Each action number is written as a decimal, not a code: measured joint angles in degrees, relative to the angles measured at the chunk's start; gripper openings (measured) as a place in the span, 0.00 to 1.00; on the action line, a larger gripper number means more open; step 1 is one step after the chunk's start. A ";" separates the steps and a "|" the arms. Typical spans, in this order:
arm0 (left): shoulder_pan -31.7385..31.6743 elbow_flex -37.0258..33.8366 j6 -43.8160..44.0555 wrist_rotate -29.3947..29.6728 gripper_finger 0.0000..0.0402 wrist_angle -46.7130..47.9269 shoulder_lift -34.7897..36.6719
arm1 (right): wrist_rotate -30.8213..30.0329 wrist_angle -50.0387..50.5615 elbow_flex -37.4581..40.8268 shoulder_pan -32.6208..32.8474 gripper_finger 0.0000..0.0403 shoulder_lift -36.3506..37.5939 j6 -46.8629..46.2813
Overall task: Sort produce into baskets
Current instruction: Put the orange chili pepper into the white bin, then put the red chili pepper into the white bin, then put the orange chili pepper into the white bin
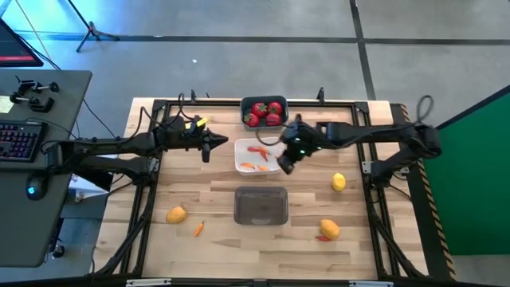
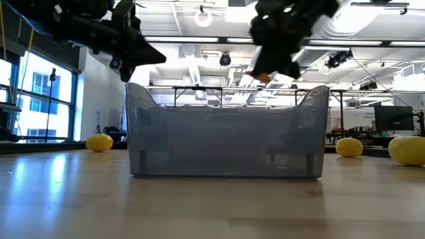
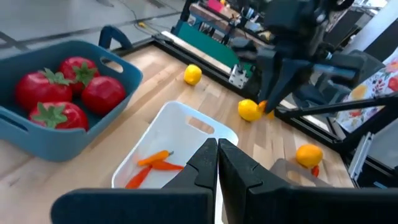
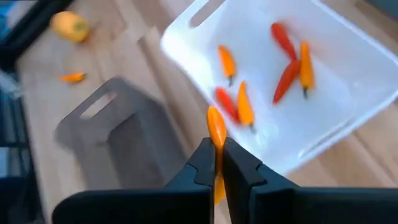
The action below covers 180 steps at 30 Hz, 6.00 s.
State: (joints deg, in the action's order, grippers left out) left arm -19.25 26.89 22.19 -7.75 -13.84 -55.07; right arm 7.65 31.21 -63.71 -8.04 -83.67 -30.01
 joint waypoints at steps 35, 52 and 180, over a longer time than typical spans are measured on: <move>-1.37 0.04 -1.31 -0.46 0.00 -0.64 0.00 | -1.65 17.04 -18.13 0.03 0.44 -7.40 0.61; -4.09 0.04 -4.52 -0.56 0.00 -0.60 0.00 | -1.55 36.73 -17.96 34.02 0.38 -6.34 -12.33; 32.56 25.90 30.63 19.39 0.00 51.77 -10.61 | 2.04 -19.62 3.34 -13.88 0.01 -3.47 31.50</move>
State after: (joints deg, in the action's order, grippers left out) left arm 13.31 52.79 52.83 11.65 37.93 -65.68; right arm 9.70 11.59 -60.38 -21.92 -87.15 1.50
